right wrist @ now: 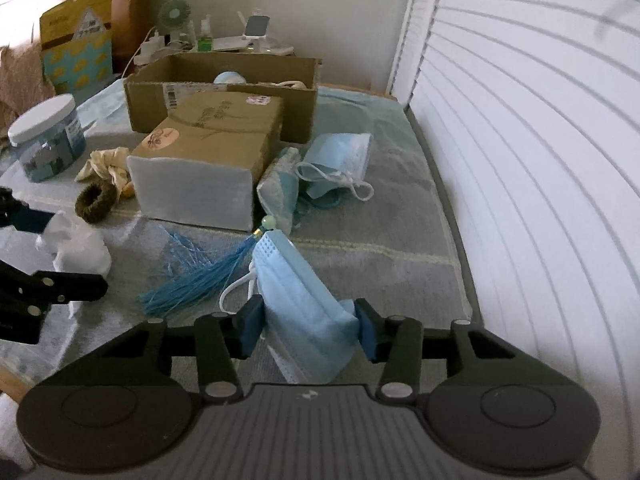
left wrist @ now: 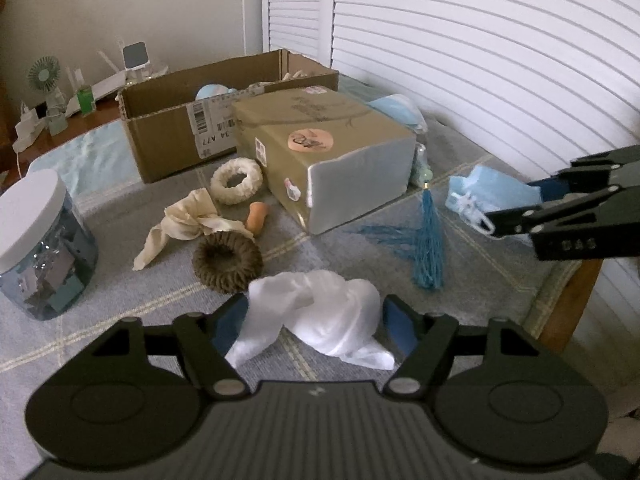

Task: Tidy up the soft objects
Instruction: 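Grasp the blue face mask with the right gripper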

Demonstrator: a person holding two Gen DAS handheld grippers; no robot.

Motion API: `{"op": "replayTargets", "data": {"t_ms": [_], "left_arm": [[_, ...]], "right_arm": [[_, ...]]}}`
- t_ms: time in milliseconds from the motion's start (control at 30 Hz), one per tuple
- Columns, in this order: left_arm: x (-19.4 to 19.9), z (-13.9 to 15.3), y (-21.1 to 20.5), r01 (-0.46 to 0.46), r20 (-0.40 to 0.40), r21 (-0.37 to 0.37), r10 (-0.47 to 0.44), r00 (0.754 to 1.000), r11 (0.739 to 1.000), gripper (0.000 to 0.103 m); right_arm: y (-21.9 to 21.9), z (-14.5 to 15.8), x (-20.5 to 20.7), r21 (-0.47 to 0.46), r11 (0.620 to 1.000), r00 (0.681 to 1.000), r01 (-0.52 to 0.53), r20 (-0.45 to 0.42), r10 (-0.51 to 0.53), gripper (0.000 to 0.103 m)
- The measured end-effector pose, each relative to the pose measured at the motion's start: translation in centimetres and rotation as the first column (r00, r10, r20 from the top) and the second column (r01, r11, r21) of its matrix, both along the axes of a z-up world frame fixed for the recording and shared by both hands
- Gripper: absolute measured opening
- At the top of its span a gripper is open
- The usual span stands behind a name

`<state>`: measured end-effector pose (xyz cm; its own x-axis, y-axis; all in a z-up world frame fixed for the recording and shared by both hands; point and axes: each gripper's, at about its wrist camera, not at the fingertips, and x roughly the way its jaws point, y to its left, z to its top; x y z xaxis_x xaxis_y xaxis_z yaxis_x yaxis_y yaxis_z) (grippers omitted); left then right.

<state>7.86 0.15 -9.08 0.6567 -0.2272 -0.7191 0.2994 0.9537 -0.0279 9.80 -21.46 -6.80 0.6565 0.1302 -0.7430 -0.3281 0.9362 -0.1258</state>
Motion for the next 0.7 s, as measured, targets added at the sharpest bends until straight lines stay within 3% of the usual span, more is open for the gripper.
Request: {"op": "replayTargets", "data": {"t_ms": [200, 533, 700], "left_arm": [[0.1, 0.2, 0.4, 0.005, -0.018, -0.031, -0.005, 1.000, 1.000, 0.054], [-0.1, 2.8, 1.8, 0.054, -0.032, -0.047, -0.056, 0.998, 0.997, 0.054], [0.8, 5.2, 2.8, 0.079, 0.005, -0.013, -0.079, 0.997, 0.997, 0.054]], "right_arm": [[-1.0, 1.1, -0.5, 0.039, 0.999, 1.000, 0.026, -0.014, -0.026, 0.051], [-0.4, 3.1, -0.8, 0.038, 0.999, 1.000, -0.002, 0.015, 0.002, 0.051], [0.3, 4.5, -0.3, 0.071, 0.997, 0.999, -0.030, 0.028, 0.028, 0.051]]}}
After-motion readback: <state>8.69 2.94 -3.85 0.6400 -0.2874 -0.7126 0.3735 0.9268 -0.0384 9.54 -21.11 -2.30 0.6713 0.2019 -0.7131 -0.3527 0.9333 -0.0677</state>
